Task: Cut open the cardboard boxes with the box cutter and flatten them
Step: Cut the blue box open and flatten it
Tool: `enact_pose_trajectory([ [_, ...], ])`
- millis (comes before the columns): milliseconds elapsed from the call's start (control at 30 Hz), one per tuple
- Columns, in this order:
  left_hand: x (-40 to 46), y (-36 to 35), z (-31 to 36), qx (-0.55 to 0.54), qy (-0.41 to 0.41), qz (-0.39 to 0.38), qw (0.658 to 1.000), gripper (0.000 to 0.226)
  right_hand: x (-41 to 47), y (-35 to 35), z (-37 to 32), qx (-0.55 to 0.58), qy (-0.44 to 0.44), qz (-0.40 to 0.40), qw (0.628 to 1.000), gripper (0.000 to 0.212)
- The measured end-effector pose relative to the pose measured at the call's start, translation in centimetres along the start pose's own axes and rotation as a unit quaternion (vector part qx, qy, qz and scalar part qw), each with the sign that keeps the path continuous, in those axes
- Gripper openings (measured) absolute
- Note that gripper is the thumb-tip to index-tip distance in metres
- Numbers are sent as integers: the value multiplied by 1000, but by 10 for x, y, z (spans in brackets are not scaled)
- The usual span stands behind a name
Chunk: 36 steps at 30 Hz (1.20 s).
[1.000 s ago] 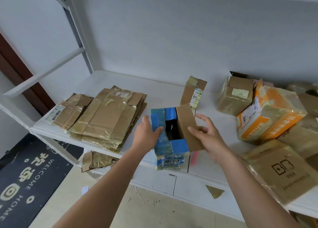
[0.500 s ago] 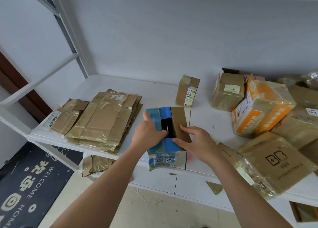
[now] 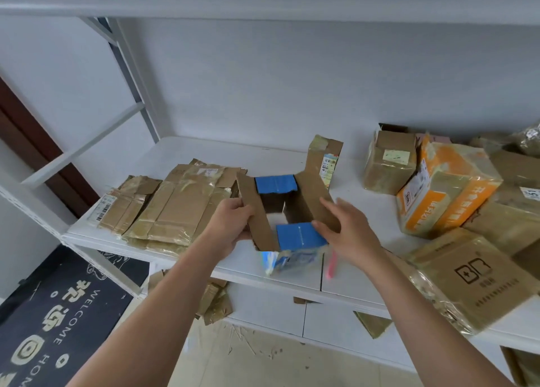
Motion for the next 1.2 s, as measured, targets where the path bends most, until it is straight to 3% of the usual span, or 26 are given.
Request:
enact_pose_trajectory([
  [67,0,-8,4,-56,-28,26,998,17,-7,8,-10,-14,-17,123,992,76],
  [133,0,-18,7,-114,-48,44,991,15,-14,10,-16,79,-26,228,970,88],
  [200,1,-29,7,-147,-58,48,986,22,-10,6,-17,282,-36,204,937,103],
  [267,0,-42,6,-154,-68,31,985,23,-4,-2,-22,463,-67,135,874,111],
  [367,0,-58,1,-162,-66,-8,985,23,0,-1,-25,487,-101,155,853,112],
  [467,1,-61,-6,-160,-55,-35,985,25,0,1,-18,463,-114,205,855,85],
  [567,4,-53,-13,-158,-37,-36,986,25,2,-4,-8,511,-111,170,836,50],
  [667,8,-29,-19,-75,-26,88,993,25,1,-8,-3,466,-71,131,872,36],
  [767,9,3,-25,161,7,234,959,73,-4,-9,-1,394,-54,131,908,44],
  [833,11,15,-29,281,20,251,926,99,-6,-11,0,340,-33,121,932,47],
  [900,17,15,-33,356,25,218,908,90,-5,-14,1,314,-14,99,944,49],
  [1067,32,13,-39,306,-22,203,930,64,-5,-17,3,278,-2,60,959,50],
  [1200,34,23,-57,75,-34,81,993,46,-1,-7,15,221,8,41,974,68],
])
Point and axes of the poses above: each hand's wrist, its own x-axis towards the middle knuckle, its own y-axis out of the back of the hand, z = x × y, the point moved 4 cm from there along x, towards the middle knuckle, and after that the axes turned 15 degrees about -z, right-handed, at the moved point
